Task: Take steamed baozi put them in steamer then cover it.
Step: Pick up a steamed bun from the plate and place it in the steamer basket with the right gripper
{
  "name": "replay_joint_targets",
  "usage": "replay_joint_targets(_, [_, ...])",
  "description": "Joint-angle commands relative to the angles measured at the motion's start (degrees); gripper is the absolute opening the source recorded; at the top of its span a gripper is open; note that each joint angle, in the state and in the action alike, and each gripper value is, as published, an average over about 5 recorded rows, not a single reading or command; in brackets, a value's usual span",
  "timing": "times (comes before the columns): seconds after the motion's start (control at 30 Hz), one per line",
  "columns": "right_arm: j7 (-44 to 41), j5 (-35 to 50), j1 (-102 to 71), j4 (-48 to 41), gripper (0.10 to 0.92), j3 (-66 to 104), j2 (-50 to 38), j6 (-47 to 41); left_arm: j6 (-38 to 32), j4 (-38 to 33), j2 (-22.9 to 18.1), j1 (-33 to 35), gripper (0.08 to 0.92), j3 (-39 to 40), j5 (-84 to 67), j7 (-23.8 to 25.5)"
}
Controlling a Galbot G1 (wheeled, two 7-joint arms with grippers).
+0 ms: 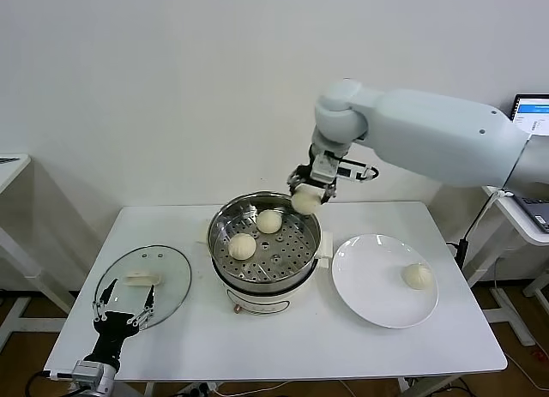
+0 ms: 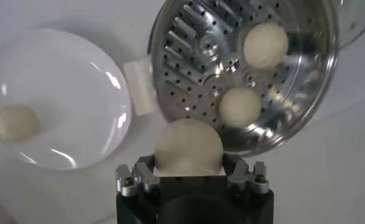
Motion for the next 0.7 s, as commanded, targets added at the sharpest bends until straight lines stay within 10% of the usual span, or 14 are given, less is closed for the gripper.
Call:
replay_joint_targets(0.03, [4.0, -0.2, -0.7, 5.2, 0.712, -1.8, 2.7, 3.8, 0.0, 0.2, 0.0, -0.1, 0.823, -0.3, 0.0, 0.1])
replay_joint_targets(0.7, [2.6, 3.4, -3.7, 4.8, 0.712, -4.5, 7.4, 1.3, -0.1, 1.2, 0.1, -0.5, 0.823, -0.9, 0.0, 0.4])
